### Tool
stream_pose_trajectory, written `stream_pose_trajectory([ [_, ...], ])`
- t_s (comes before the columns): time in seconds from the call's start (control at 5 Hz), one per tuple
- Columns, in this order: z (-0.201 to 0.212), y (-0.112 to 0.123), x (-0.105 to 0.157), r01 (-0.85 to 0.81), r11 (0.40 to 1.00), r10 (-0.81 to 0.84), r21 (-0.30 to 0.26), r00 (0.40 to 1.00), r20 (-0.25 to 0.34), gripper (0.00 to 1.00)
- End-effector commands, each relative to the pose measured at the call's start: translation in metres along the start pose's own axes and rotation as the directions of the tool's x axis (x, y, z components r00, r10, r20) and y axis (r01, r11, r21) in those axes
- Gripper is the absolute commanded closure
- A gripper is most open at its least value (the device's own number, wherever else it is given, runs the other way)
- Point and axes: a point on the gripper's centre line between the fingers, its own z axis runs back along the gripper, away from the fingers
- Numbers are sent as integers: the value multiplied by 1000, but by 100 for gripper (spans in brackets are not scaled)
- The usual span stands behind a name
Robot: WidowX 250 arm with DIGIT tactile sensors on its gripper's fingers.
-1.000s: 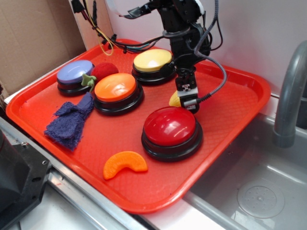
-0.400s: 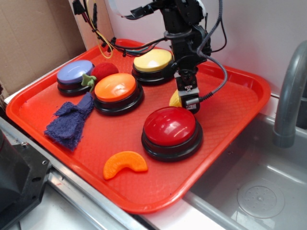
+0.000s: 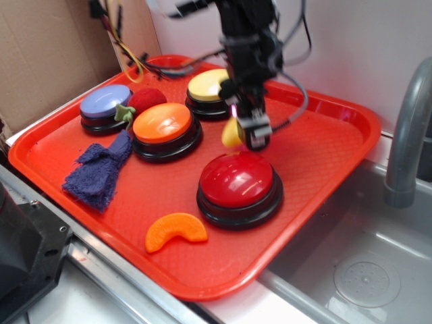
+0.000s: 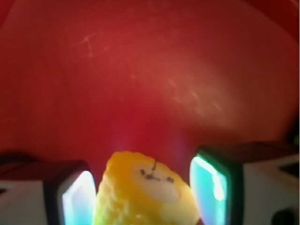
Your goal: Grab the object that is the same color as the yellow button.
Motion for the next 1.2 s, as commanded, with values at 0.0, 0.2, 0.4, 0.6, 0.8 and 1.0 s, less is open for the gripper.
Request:
stream_pose_trajectory([
  [0.0,69,0,-35,-186,981,183,62,982,42,100],
  [0.2,92,5,-70,-224,974,224,42,974,17,100],
  [0.4,107,5,-104,-281,958,279,51,960,32,100],
  [0.6,115,1,-134,-337,940,334,62,941,47,100],
  [0.8,117,-2,-150,-387,921,385,41,921,56,100],
  [1.0,120,-8,-157,-447,894,446,23,894,38,100],
])
